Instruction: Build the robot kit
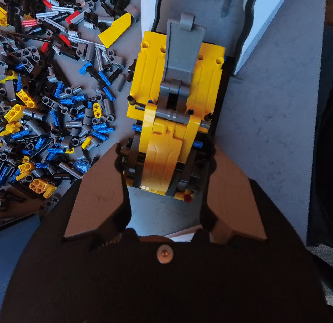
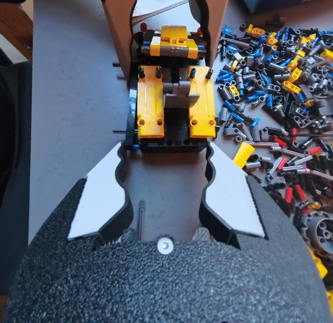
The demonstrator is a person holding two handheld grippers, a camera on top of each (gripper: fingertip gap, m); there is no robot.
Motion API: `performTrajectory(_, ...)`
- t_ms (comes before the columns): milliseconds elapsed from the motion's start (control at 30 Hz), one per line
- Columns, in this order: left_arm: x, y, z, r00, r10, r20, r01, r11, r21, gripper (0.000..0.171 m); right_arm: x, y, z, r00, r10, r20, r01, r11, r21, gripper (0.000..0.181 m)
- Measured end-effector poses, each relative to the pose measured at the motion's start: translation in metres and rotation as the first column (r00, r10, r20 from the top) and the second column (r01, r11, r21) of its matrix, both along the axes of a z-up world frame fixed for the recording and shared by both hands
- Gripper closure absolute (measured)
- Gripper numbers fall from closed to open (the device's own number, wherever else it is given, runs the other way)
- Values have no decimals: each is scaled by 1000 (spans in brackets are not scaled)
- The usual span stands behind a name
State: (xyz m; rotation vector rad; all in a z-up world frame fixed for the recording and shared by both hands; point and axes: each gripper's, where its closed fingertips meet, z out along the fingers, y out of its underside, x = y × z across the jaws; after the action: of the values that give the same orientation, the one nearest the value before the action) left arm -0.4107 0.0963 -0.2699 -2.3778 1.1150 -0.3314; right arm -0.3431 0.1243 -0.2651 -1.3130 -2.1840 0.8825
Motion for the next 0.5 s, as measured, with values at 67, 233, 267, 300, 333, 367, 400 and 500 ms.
performTrajectory(67, 0, 0, 0, 1000, 1, 5, -1, 1000, 4, 77, -1, 0, -1, 999, 33, 5, -33, 999, -6, 93)
performTrajectory(233, 0, 0, 0, 1000, 9, 12, -9, 1000, 12, 78, -2, 1, -1, 998, 62, 7, -62, 998, -6, 94)
performTrajectory(267, 0, 0, 0, 1000, 10, 12, -10, 1000, 12, 78, -2, 1, -1, 998, 67, 9, -67, 998, -8, 94)
performTrajectory(300, 0, 0, 0, 1000, 10, 10, -10, 1000, 11, 78, -2, 1, -1, 998, 69, 11, -69, 998, -11, 95)
performTrajectory(333, 0, 0, 0, 1000, 10, 6, -10, 1000, 9, 78, -2, 1, 0, 997, 71, 13, -71, 997, -17, 95)
performTrajectory(367, 0, -1, 0, 1000, 9, 3, -9, 1000, 6, 78, -2, 1, 0, 997, 72, 18, -72, 997, -19, 95)
performTrajectory(400, 0, -1, 0, 1000, 8, 0, -8, 1000, 4, 78, -1, 0, 0, 996, 79, 28, -78, 997, -13, 95)
performTrajectory(500, 1, -3, 1, 1000, 5, 4, -5, 1000, -3, 78, 0, -2, 0, 992, 109, 61, -109, 994, -11, 96)
